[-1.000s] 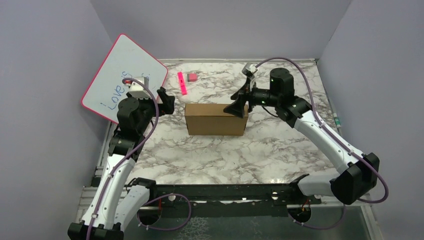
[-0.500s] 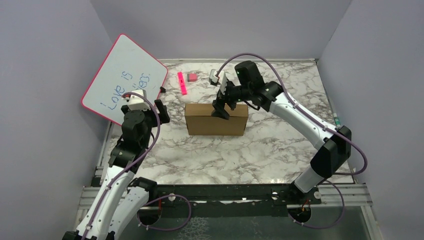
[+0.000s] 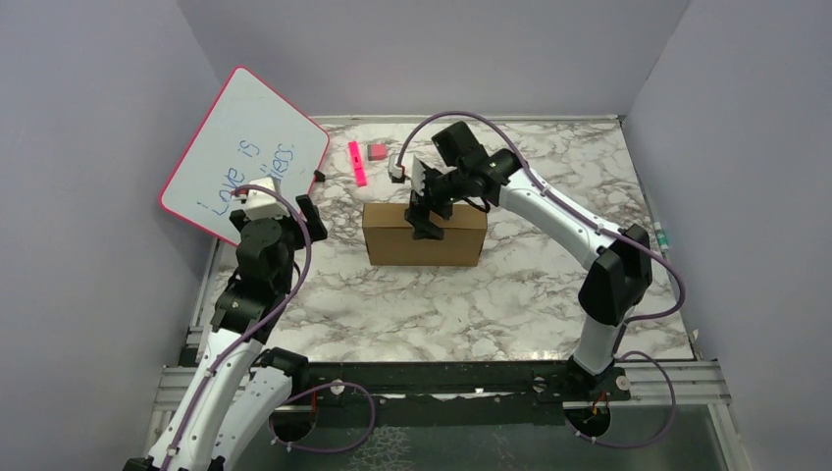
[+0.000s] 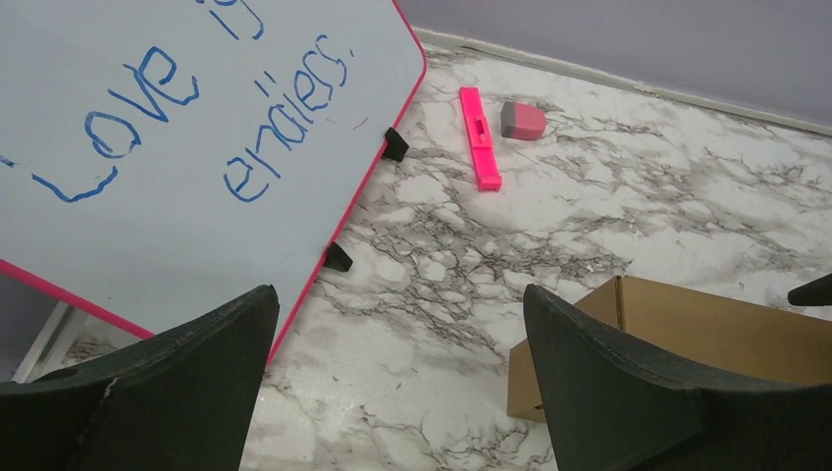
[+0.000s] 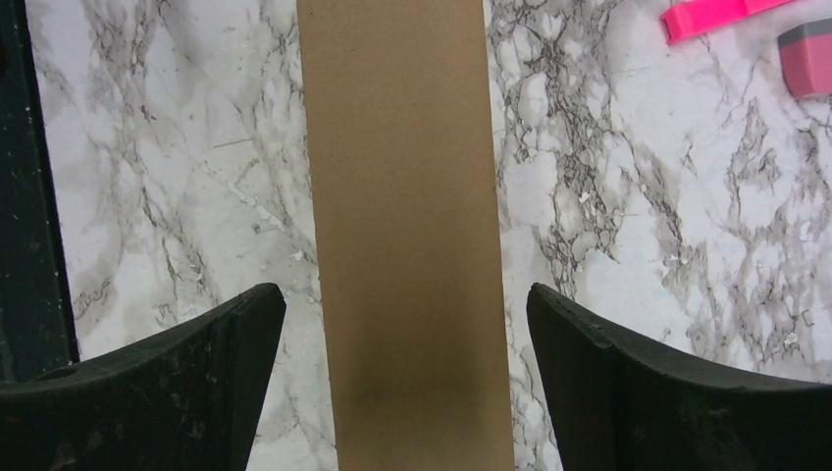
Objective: Fold the paper box
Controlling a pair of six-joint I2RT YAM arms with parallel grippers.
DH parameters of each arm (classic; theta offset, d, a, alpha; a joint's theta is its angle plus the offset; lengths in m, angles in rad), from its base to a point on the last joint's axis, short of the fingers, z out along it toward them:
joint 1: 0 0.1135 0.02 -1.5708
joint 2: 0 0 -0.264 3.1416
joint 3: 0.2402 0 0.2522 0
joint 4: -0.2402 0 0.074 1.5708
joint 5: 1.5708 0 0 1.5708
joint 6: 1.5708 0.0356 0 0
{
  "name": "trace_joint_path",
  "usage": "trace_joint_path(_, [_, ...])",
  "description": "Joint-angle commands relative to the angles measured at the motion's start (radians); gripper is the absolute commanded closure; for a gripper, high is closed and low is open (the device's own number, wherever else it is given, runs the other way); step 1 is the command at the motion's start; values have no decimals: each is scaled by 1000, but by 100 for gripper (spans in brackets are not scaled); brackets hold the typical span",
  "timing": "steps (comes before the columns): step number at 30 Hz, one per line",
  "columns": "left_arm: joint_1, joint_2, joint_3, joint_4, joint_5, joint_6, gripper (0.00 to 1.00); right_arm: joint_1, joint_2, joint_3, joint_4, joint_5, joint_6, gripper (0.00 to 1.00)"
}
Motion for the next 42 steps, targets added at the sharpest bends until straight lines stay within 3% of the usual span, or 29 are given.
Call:
trace_joint_path(1, [-7, -15, -21, 8, -22, 5, 5, 14, 37, 38, -44, 36, -25, 3])
trace_joint_path(13, [-7, -21, -28, 17, -13, -1, 5, 49, 31, 41, -92, 139, -4, 31])
trace_joint_path(20, [-6, -26, -37, 28, -10, -1, 5, 77, -105, -89, 36, 299, -2, 38])
trace_joint_path(27, [-6, -26, -43, 35, -4, -2, 5, 80, -240, -308, 332, 481, -129, 37])
trace_joint_path(37, [-6, -36, -51, 48, -9, 4, 5, 110, -333, -764, 958, 618, -363, 28])
trace_joint_path(42, [-6, -38, -54, 50, -6, 8, 5, 143, -313, -849, 1077, 683, -418, 24])
